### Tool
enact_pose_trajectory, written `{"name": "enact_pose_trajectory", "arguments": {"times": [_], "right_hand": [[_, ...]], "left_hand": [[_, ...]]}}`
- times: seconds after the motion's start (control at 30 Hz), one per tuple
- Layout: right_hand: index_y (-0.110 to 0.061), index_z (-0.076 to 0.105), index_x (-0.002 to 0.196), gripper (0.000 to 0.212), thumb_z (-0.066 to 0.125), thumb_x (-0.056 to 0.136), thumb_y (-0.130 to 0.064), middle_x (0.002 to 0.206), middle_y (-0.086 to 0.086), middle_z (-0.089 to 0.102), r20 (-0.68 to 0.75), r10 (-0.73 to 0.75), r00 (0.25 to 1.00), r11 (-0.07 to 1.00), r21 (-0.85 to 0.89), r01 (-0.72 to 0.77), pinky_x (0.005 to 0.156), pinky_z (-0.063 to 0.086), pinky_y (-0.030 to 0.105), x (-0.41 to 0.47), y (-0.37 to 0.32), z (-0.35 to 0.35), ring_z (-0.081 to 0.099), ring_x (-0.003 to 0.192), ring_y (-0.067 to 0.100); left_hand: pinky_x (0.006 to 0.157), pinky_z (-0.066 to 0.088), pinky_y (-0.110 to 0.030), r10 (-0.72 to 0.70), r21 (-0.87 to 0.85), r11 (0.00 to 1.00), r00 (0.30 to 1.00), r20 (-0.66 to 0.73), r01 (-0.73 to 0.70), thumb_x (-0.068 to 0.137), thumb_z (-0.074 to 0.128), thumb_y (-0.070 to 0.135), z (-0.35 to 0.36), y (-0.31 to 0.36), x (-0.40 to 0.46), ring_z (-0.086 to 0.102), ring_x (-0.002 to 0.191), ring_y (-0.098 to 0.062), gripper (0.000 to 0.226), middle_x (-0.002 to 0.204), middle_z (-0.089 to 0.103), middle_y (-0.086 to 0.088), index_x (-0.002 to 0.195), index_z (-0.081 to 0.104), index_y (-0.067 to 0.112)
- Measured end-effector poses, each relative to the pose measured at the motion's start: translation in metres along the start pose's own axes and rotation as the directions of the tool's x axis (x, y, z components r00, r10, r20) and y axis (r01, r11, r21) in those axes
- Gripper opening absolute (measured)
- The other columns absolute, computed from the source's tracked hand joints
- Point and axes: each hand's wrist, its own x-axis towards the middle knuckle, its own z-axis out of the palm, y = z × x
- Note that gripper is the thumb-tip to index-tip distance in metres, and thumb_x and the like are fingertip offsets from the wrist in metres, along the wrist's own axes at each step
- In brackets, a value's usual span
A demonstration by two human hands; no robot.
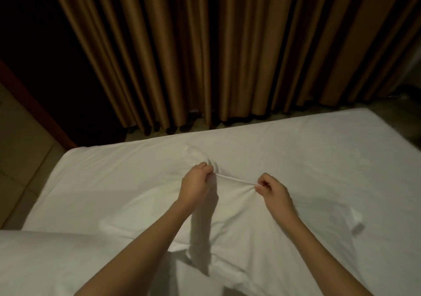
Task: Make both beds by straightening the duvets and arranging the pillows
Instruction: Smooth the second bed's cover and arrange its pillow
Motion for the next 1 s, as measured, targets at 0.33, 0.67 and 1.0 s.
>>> {"name": "enact_pose_trajectory", "arguments": {"times": [0.33,0.67,1.0], "right_hand": [[-0.017,0.046,0.075,0.020,0.057,0.092,-0.021,0.079,-0.005,0.052,-0.150,-0.052,0.987,0.988,-0.150,0.030,0.067,0.032,0.028,-0.102,0.010,-0.163,0.046,0.068,0.010],[-0.017,0.050,0.074,0.019,0.058,0.091,-0.019,0.080,-0.004,0.054,-0.178,-0.269,0.947,0.958,-0.153,0.243,0.066,0.036,0.032,-0.122,-0.046,-0.212,0.051,0.074,0.014],[-0.019,0.053,0.076,0.017,0.063,0.089,-0.017,0.079,-0.008,0.048,-0.117,-0.599,0.792,0.799,-0.152,0.582,0.064,0.034,0.031,-0.119,-0.154,-0.119,0.048,0.082,0.014]], "left_hand": [[0.060,0.037,-0.024,0.172,-0.047,0.984,0.985,-0.011,-0.172,0.094,0.042,0.001,-0.002,0.172,-0.025,0.048,0.077,-0.013,0.026,0.083,0.050,0.004,0.077,0.053,0.018],[0.051,0.028,-0.029,0.300,0.144,0.950,0.939,-0.167,-0.278,0.087,0.048,0.001,-0.097,0.224,-0.067,0.043,0.064,-0.013,0.038,0.072,0.043,0.005,0.062,0.035,0.026],[0.049,0.025,-0.026,0.074,0.370,0.926,0.928,-0.366,0.072,0.091,0.048,0.016,-0.214,0.156,-0.160,0.046,0.088,-0.015,0.020,0.085,0.049,0.010,0.074,0.047,0.027]]}}
